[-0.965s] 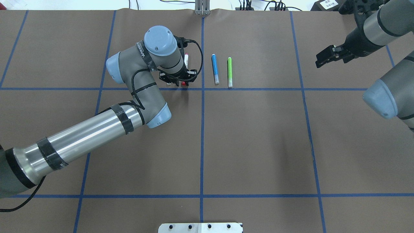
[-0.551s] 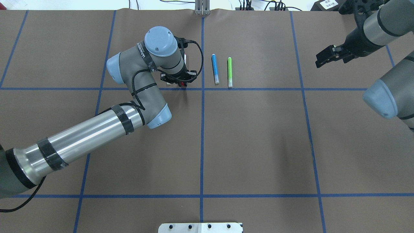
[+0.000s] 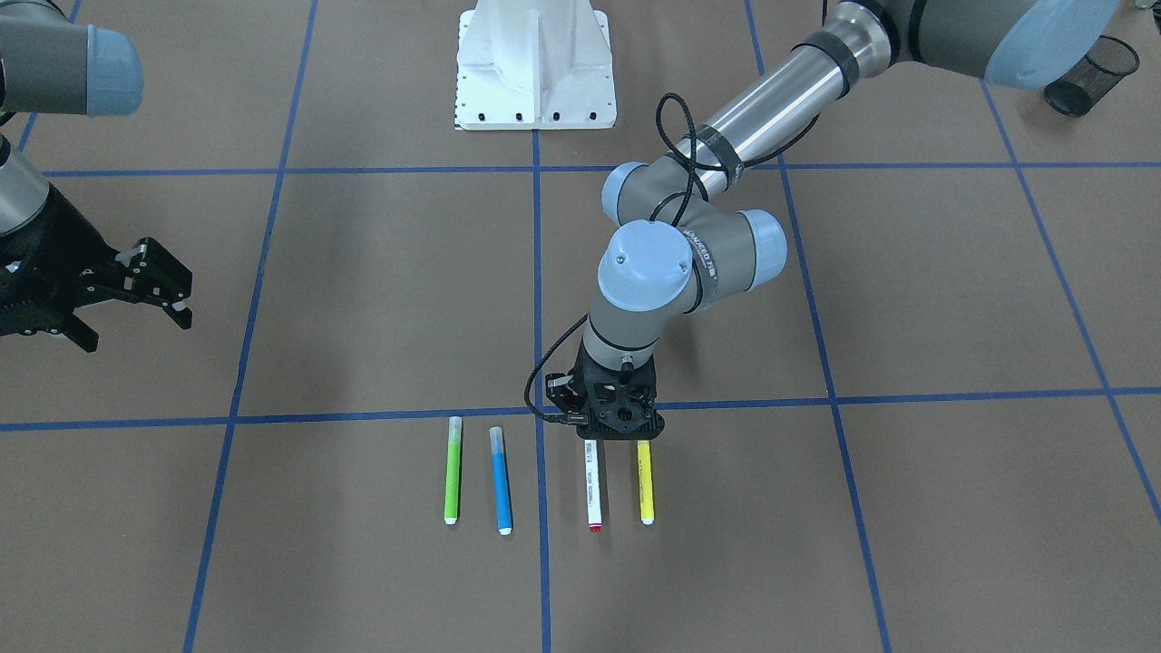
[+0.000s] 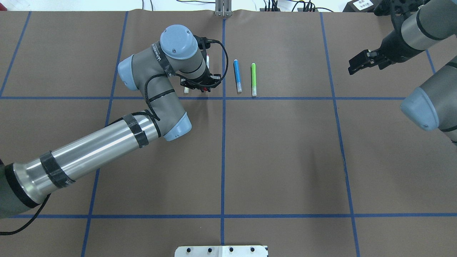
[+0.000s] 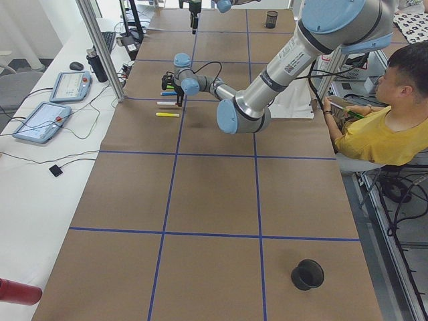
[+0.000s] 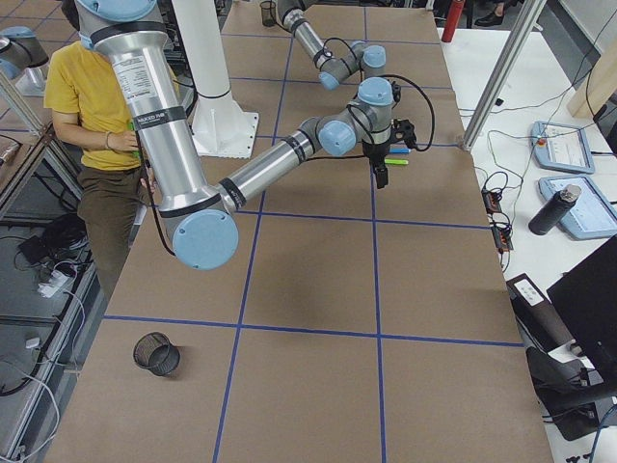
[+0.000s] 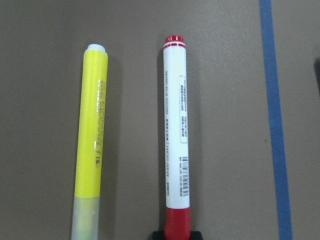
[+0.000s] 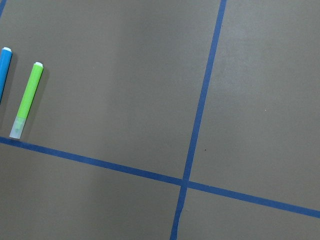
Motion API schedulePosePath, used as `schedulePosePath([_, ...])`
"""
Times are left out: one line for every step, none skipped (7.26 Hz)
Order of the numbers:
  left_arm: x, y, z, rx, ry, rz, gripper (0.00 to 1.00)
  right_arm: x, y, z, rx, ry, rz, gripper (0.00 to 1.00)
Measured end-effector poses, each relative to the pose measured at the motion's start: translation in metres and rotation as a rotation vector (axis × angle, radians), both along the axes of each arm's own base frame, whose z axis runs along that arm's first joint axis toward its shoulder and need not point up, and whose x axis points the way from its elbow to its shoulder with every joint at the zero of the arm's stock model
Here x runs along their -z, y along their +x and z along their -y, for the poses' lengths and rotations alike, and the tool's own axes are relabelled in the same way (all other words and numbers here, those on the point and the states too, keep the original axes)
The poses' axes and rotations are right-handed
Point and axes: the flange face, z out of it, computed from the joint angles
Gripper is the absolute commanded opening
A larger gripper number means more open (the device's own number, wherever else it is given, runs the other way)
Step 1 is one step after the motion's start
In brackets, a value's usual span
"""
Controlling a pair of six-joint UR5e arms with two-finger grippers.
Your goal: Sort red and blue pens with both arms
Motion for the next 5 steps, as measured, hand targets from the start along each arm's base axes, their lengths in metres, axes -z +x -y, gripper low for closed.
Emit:
schedulePosePath([0.012, -0.008, -0.003, 0.005, -0.001, -0.002, 0.0, 0.0, 0.0, 0.0, 0.0, 0.001, 0.001, 1.0])
schedulePosePath([0.025, -0.018, -0.008, 0.007, -0.004, 0.007, 0.0, 0.001, 0.0, 0.0, 0.001, 0.002, 0.001, 1.0])
schedulePosePath([0.037, -0.035, -0.015, 0.001, 0.0, 0.024, 0.0, 0.001, -0.001, -0.001, 0.001, 0.002, 0.001, 1.0])
schedulePosePath([0.048, -0.06, -0.028, -0.018, 0.014, 0.054, 0.0, 0.0, -0.001, 0.0, 0.001, 0.001, 0.001, 1.0])
schedulePosePath([0.054, -0.094, -0.044, -0.04, 0.03, 0.093, 0.0, 0.0, -0.001, 0.0, 0.001, 0.001, 0.0, 1.0])
